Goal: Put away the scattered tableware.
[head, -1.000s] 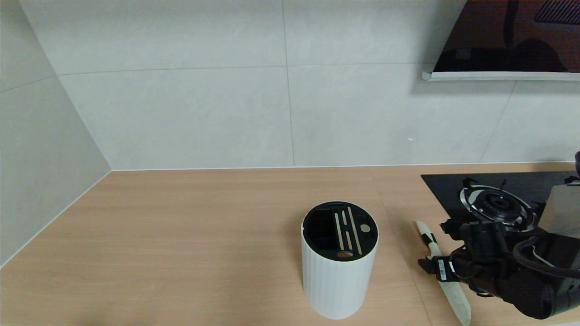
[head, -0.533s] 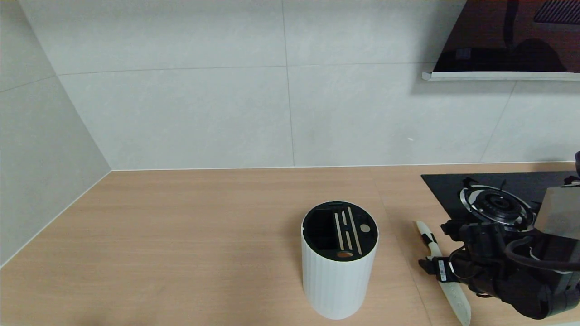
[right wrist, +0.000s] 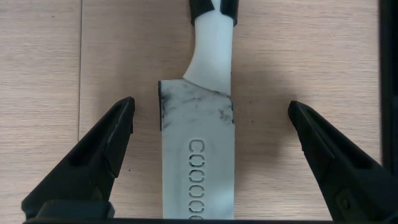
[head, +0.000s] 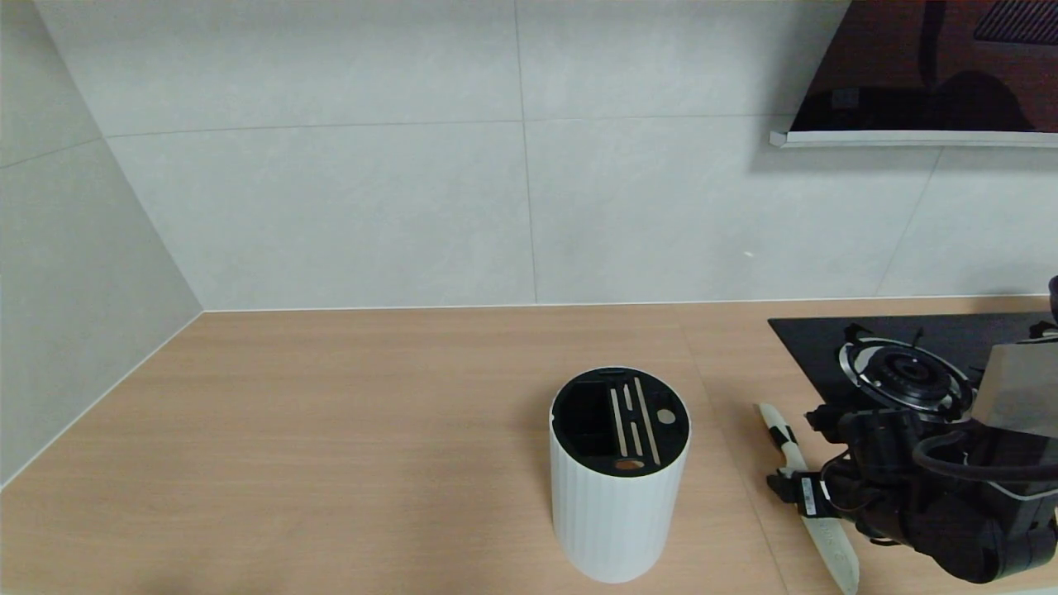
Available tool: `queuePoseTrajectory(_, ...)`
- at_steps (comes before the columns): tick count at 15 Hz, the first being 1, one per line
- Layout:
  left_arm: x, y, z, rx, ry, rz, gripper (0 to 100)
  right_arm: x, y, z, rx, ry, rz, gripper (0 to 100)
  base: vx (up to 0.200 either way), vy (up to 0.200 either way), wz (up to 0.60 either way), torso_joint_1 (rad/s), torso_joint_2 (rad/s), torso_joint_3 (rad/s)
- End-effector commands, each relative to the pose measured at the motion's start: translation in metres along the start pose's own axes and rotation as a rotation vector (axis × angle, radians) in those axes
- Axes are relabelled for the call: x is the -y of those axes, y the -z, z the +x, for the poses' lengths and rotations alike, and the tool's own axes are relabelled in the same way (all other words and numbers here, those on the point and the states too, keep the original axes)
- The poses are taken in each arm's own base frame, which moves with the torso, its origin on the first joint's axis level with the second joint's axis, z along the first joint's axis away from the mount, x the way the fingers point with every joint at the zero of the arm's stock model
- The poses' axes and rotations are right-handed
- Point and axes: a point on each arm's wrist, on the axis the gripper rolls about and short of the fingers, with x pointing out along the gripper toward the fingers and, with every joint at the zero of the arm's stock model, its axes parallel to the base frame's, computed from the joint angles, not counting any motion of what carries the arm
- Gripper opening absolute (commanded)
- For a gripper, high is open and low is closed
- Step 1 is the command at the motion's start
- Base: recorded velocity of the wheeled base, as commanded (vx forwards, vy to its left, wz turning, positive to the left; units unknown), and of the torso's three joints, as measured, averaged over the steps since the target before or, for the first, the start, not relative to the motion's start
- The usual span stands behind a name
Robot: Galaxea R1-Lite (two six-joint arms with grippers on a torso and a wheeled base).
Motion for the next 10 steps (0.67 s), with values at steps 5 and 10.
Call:
queuePoseTrajectory(5, 0.0, 0.0, 0.0, 0.0, -0.001, -0.001, 100, -0.0002, 0.0013, 0.001, -0.006, 0.0, -0.001, 0, 0.0, 0.0, 0.0, 0.0, 0.0, 0.0)
queuePoseTrajectory(10, 0.0, -0.0002, 0.0, 0.001, -0.001, -0.001, 100, 0.0, -0.0001, -0.0011, 0.0, 0.0, 0.0, 0, 0.0, 0.0, 0.0, 0.0, 0.0, 0.0)
